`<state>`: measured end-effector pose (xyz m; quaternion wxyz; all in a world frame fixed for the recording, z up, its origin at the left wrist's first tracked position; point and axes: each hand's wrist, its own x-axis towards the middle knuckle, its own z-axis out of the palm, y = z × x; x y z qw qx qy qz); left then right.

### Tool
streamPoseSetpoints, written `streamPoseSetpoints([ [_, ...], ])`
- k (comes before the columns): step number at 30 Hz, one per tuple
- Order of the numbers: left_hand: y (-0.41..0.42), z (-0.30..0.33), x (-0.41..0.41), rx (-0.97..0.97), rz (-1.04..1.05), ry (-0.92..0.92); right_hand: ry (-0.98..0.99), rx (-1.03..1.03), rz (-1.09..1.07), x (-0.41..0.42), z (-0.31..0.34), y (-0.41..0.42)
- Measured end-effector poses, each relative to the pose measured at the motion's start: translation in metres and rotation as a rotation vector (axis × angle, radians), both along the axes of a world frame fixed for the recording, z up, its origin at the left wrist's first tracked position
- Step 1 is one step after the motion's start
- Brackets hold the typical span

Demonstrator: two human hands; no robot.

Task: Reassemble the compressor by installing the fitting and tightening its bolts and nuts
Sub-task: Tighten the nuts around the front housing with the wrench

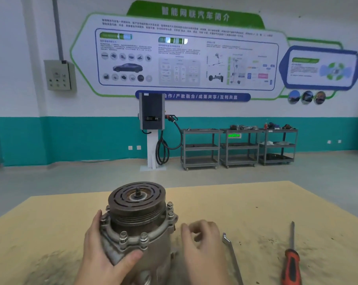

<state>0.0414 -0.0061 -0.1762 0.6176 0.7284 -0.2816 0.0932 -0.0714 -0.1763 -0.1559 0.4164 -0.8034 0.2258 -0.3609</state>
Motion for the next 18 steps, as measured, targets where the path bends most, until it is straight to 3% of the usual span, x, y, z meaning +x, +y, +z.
streamPoseSetpoints([
  [2,0.002,0.004,0.004,-0.062,-0.037,0.046,0.351,-0.08,-0.181,-0.009,0.002,-0.034],
  [4,0.004,0.011,0.005,-0.049,-0.083,0.023,0.637,-0.053,-0.187,-0.018,-0.01,-0.069],
  [10,0.019,0.018,0.007,0.037,-0.056,-0.016,0.741,-0.073,-0.211,-0.025,-0.029,-0.083],
  [15,0.016,0.013,0.007,0.014,-0.055,0.004,0.511,0.216,-0.28,-0.015,-0.012,-0.074],
  [18,0.012,0.014,0.0,-0.046,-0.088,0.008,0.132,0.345,-0.11,-0.008,0.001,-0.063],
])
